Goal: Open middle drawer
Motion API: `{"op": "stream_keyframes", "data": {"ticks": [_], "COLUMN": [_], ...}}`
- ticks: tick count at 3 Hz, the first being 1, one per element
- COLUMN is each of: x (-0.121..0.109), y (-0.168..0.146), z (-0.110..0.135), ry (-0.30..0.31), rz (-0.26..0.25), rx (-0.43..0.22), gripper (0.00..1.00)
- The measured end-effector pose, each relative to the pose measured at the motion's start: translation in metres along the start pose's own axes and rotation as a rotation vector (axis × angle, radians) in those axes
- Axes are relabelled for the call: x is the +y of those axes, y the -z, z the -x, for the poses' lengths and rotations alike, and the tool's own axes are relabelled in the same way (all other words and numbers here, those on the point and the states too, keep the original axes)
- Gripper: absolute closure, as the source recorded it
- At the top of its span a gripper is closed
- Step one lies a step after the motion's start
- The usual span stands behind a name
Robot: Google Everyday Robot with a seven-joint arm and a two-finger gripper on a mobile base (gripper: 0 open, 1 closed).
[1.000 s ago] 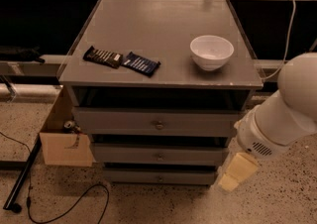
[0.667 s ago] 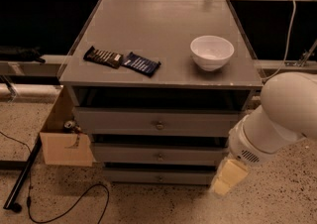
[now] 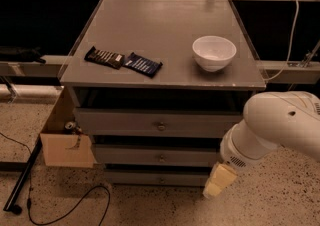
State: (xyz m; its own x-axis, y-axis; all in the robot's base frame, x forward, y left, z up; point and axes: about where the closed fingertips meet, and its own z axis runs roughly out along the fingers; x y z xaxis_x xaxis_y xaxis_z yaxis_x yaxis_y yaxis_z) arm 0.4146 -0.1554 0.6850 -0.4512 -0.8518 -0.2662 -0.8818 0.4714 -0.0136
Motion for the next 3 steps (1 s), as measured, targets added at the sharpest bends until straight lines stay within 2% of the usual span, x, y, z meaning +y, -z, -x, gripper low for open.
{"op": "stream_keyframes", "data": {"ticks": [1,2,3], "x": [0.000,-0.011,-0.020], "y": [-0.007,-0.045,-0.070], "z": [-0.001,0.008,0.015], "ry": [-0.005,0.060,0.147], "rz": [0.020,0.037,0.033], "rx": [-0.018,-0.096,-0.146], "gripper": [0.00,0.00,0.00]}}
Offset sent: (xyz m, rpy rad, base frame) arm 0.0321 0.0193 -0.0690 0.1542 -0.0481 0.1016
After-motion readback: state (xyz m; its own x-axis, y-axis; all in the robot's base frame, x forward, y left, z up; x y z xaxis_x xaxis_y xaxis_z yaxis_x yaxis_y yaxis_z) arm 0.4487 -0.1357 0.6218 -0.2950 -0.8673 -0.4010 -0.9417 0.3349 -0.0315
